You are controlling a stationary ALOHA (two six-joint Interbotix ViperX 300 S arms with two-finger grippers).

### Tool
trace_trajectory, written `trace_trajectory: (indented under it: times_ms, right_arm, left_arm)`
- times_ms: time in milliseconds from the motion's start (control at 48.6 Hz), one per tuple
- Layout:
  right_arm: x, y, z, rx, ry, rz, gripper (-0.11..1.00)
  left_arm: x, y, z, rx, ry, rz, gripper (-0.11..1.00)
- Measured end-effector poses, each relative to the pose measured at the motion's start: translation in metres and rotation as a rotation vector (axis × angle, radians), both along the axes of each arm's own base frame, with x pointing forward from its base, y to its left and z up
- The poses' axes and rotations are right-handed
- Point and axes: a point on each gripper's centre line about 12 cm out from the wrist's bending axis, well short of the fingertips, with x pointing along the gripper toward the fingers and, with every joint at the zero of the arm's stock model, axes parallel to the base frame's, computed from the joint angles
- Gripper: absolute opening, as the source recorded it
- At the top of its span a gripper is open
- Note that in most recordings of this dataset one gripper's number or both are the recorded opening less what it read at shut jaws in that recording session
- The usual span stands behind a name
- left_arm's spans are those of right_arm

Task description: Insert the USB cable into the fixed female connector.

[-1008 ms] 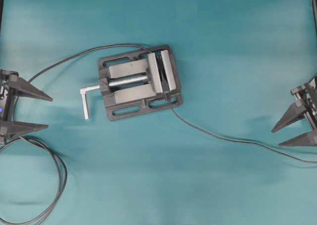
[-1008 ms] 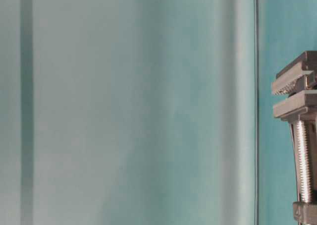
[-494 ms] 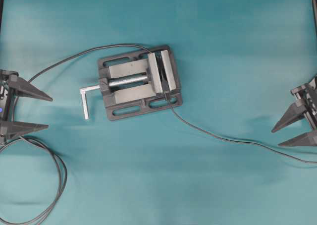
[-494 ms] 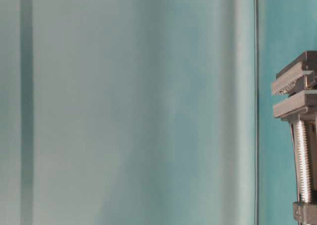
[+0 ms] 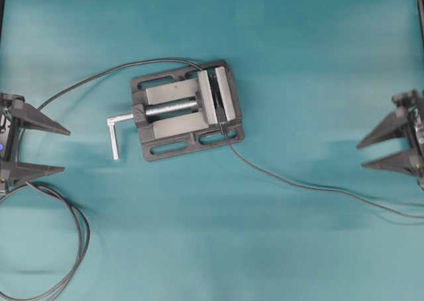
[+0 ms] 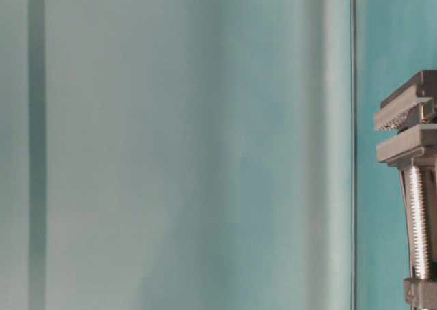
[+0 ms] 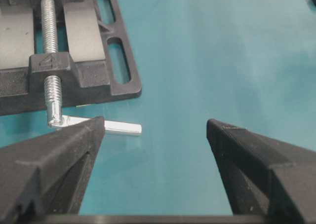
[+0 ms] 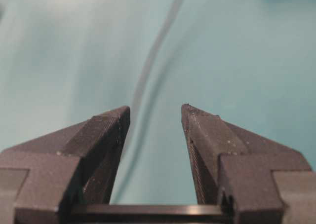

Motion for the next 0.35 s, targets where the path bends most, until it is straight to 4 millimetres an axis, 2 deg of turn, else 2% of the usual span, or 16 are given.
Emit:
trace_trajectory:
  times_ms: [123, 350]
  right_arm:
    - [0.0002, -0.0109, 0.0019, 0.001, -0.01, -0.075, 0.52]
    - [-0.0028, -0.0105, 0.0053, 0.005, -0.045, -0.072, 0.52]
  left_arm:
    - [-0.0001, 0.0, -0.0002, 0.0, 0.002, 0.0, 1.0]
    - [-0.0001, -0.0002, -0.0002, -0.001, 0.002, -0.001, 1.0]
